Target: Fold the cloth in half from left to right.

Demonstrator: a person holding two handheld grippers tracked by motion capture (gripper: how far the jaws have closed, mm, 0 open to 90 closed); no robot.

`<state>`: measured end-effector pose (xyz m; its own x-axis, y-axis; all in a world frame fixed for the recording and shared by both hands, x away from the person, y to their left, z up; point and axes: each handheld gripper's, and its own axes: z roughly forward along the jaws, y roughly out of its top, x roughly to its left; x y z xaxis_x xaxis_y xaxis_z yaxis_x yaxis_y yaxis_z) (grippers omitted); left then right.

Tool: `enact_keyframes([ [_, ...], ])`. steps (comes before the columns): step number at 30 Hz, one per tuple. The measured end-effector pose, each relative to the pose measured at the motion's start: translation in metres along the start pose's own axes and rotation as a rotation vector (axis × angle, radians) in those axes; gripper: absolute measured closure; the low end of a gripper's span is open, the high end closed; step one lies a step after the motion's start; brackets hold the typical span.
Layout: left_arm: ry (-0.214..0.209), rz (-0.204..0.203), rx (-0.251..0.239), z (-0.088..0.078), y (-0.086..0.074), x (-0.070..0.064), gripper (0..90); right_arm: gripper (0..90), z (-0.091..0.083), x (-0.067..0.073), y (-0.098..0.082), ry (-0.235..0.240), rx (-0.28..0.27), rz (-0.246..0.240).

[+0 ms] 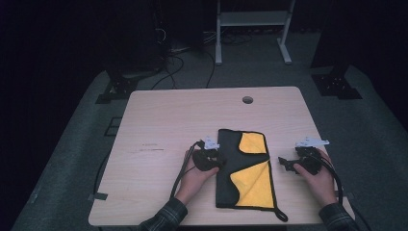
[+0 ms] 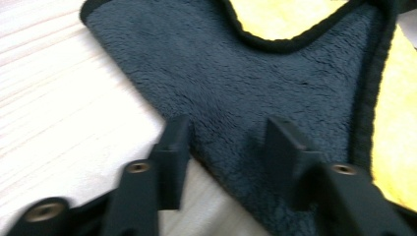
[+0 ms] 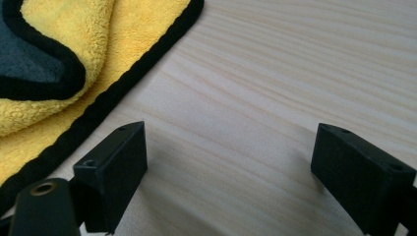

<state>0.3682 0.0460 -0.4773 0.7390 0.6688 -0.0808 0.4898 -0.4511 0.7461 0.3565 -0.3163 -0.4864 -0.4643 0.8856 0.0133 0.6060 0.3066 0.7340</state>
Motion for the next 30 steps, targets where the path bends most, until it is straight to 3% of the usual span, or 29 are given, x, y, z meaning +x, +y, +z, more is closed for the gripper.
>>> enact_keyframes([
  [3, -0.032, -0.015, -0.009, 0.0, -0.002, -0.001, 75.5, 12.7, 0.0, 0.0, 0.0, -0.001, 0.0, 0.0],
  [5, -0.042, -0.02, -0.009, 0.0, -0.002, -0.002, 82.3, 12.7, 0.0, 0.0, 0.0, -0.001, -0.001, 0.0],
  [12, -0.087, -0.096, 0.01, -0.009, -0.007, 0.009, 83.0, 12.7, 0.0, 0.0, 0.0, -0.001, -0.001, 0.0],
  [21, -0.085, -0.103, 0.029, -0.029, -0.019, 0.026, 82.7, 12.7, 0.0, 0.0, 0.0, -0.001, -0.001, 0.0],
  [30, -0.054, -0.102, 0.037, -0.047, -0.03, 0.05, 82.8, 12.7, 0.0, 0.0, 0.0, -0.002, -0.001, 0.0],
])
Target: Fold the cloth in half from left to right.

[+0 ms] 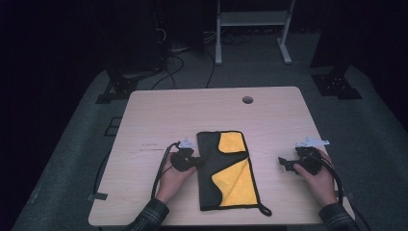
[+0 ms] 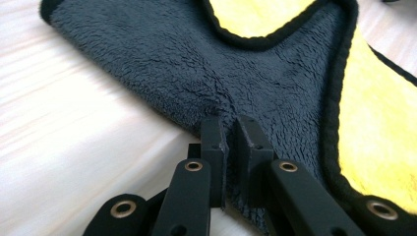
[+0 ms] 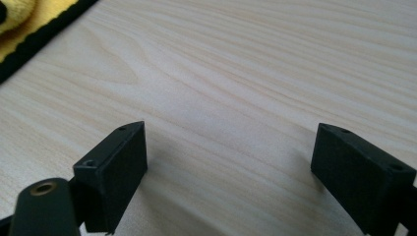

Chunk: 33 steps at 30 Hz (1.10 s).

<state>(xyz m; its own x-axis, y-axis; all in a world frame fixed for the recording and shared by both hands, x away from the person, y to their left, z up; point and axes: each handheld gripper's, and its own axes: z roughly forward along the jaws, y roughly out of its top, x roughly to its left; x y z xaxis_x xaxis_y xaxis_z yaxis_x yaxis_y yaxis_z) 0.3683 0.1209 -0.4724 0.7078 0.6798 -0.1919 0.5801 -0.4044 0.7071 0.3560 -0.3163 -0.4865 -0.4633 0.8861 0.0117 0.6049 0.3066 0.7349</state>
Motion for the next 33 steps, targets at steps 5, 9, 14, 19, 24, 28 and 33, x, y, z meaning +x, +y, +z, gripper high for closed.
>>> enact_keyframes([
  [5, 0.025, -0.006, -0.008, -0.006, -0.002, 0.015, 82.7, 12.7, 0.0, 0.0, 0.0, 0.0, 0.0, 0.0],
  [9, 0.027, -0.013, -0.014, -0.007, -0.002, 0.02, 82.4, 12.7, 0.0, 0.0, 0.0, 0.0, 0.0, 0.0],
  [14, 0.072, 0.016, -0.009, -0.009, -0.002, 0.017, 70.1, 12.7, 0.0, 0.0, 0.0, 0.0, 0.0, 0.0],
  [19, 0.099, 0.025, -0.017, -0.017, -0.004, 0.019, 39.5, 12.4, 0.0, 0.0, 0.0, -0.001, 0.0, 0.002],
  [24, 0.118, 0.039, -0.029, -0.031, -0.011, 0.022, 26.5, 10.3, 0.001, -0.001, 0.0, -0.016, 0.005, 0.016],
  [28, 0.138, 0.039, -0.021, -0.042, -0.021, 0.028, 20.1, 10.3, 0.001, 0.0, 0.0, -0.022, 0.005, 0.021],
  [33, 0.153, 0.029, -0.022, -0.056, -0.034, 0.035, 17.8, 14.3, 0.0, 0.0, 0.001, -0.025, -0.003, 0.022],
])
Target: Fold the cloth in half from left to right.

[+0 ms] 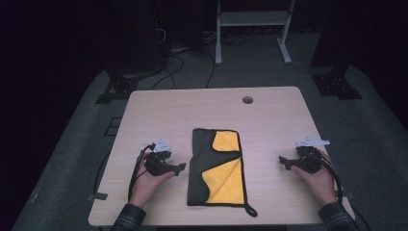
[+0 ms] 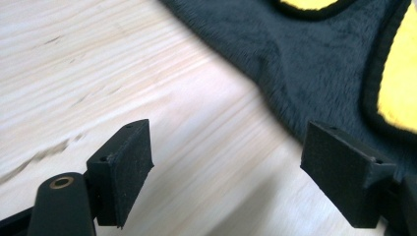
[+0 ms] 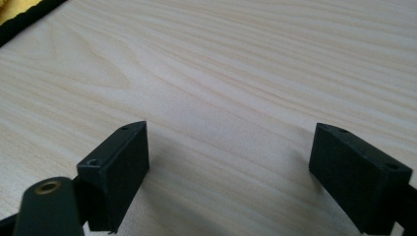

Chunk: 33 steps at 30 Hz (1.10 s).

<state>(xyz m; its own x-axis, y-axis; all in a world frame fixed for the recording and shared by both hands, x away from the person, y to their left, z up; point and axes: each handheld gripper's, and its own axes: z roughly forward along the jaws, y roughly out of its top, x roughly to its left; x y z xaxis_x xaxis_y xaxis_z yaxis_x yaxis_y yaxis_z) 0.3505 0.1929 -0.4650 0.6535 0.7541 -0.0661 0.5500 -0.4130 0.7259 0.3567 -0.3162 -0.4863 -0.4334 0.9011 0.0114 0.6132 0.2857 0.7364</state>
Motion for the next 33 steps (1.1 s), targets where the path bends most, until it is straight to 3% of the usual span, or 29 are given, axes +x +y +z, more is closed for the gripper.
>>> enact_keyframes([
  [4, 0.022, 0.017, 0.021, -0.004, -0.009, 0.004, 16.2, 23.6, -0.001, -0.001, 0.001, 0.004, -0.007, -0.007],
  [8, 0.029, 0.015, 0.006, -0.01, -0.016, 0.01, 15.1, 35.1, -0.003, 0.002, 0.003, -0.008, -0.006, -0.027],
  [11, 0.03, 0.01, 0.021, -0.01, -0.022, 0.014, 13.1, 39.3, -0.004, 0.005, 0.006, -0.024, -0.012, -0.039],
  [13, 0.042, 0.035, 0.025, -0.008, -0.024, 0.014, 10.9, 40.3, -0.005, 0.008, 0.008, -0.013, -0.023, -0.039],
  [16, 0.051, 0.068, 0.03, -0.007, -0.025, 0.012, 9.5, 40.9, -0.007, 0.013, 0.015, 0.03, -0.029, -0.042],
  [19, 0.036, 0.08, 0.003, -0.004, -0.028, 0.013, 4.5, 40.8, -0.008, 0.02, 0.021, 0.079, -0.031, -0.051],
  [33, 0.039, 0.079, 0.02, -0.004, -0.028, 0.013, 0.0, 39.9, -0.003, 0.047, 0.052, 0.2, -0.068, -0.107],
])
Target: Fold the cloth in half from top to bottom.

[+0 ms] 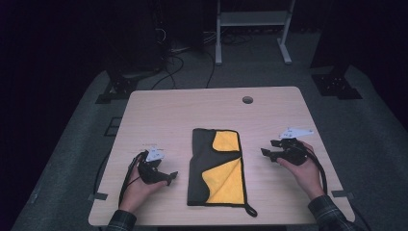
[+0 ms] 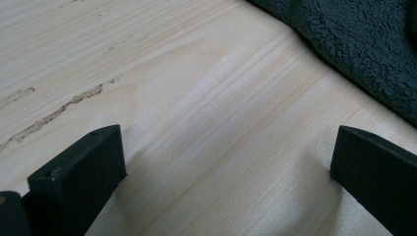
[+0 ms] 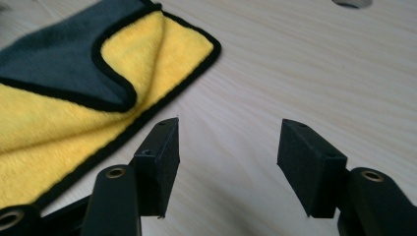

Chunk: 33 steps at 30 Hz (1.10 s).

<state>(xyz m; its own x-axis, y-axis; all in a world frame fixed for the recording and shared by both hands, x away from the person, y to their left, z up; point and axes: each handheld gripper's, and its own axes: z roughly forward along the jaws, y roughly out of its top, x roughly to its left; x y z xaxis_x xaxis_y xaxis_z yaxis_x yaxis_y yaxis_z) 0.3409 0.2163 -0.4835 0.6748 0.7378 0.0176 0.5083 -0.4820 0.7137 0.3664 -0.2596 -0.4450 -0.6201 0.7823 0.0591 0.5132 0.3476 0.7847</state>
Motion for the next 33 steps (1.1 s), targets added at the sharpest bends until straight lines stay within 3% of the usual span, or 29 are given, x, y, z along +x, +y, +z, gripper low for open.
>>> enact_keyframes([
  [7, 0.0, 0.0, 0.0, 0.0, 0.0, 0.0, 0.0, 40.2, 0.011, 0.011, 0.019, 0.044, -0.02, -0.012],
  [22, 0.002, -0.005, -0.002, 0.0, 0.0, 0.0, 0.0, 52.3, 0.055, 0.047, 0.059, 0.165, -0.036, -0.073],
  [24, 0.002, -0.005, -0.002, 0.0, 0.0, 0.0, 0.0, 53.2, 0.064, 0.054, 0.062, 0.175, -0.008, -0.091],
  [33, 0.002, -0.002, 0.0, 0.0, 0.0, 0.0, 0.0, 57.9, 0.1, 0.079, 0.07, 0.225, 0.028, -0.153],
])
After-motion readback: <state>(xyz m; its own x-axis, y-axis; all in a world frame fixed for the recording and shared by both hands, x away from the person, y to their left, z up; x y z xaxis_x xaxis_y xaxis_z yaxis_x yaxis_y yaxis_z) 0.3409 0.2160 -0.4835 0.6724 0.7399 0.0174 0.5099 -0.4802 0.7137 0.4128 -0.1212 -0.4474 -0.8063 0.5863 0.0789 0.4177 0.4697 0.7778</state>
